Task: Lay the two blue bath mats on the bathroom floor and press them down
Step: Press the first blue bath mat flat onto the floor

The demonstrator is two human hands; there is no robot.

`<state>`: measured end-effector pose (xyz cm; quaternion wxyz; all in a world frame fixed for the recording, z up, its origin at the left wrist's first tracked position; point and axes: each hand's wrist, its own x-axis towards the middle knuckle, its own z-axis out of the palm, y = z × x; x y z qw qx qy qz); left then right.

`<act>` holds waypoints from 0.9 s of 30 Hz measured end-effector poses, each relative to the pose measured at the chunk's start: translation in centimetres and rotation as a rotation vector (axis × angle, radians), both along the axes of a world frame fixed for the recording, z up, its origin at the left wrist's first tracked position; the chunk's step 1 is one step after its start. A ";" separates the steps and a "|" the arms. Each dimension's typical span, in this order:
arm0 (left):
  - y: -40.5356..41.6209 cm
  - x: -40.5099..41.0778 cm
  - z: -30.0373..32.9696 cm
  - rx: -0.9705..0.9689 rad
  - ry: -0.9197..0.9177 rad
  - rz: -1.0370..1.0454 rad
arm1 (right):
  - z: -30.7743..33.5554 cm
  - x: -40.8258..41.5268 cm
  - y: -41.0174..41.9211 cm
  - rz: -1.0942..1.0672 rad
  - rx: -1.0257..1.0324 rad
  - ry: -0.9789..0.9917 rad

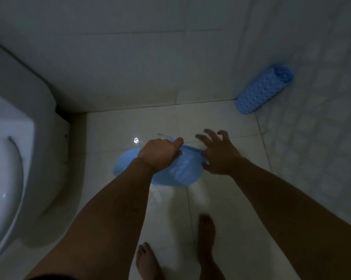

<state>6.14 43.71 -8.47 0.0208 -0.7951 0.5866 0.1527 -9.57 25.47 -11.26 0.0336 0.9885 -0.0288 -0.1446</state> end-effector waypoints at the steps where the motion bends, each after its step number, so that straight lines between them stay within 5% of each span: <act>1: 0.7 0.1 -0.1 0.006 -0.011 -0.024 | -0.3 0.0 0.5 0.110 0.016 0.030; 6: 3.3 0.3 -1.9 0.062 0.017 -0.078 | -3.3 -0.6 0.5 0.049 0.296 0.109; 8: 4.0 0.3 -2.9 0.038 0.047 -0.043 | -4.4 -1.9 -0.2 -0.142 0.285 0.292; 12: 4.3 1.0 -5.3 -0.009 0.107 0.037 | -9.2 -5.8 -1.1 -0.412 0.201 0.199; 15: 5.3 2.0 -7.0 -0.066 0.126 0.095 | -10.2 -6.9 -0.6 -0.581 0.238 0.368; 21: 8.5 1.3 -9.9 -0.149 0.142 0.220 | -12.6 -11.7 -1.3 -0.556 0.397 0.332; 27: 11.2 -1.2 -10.5 0.004 0.234 0.276 | -13.1 -17.0 -1.8 -0.491 0.389 0.119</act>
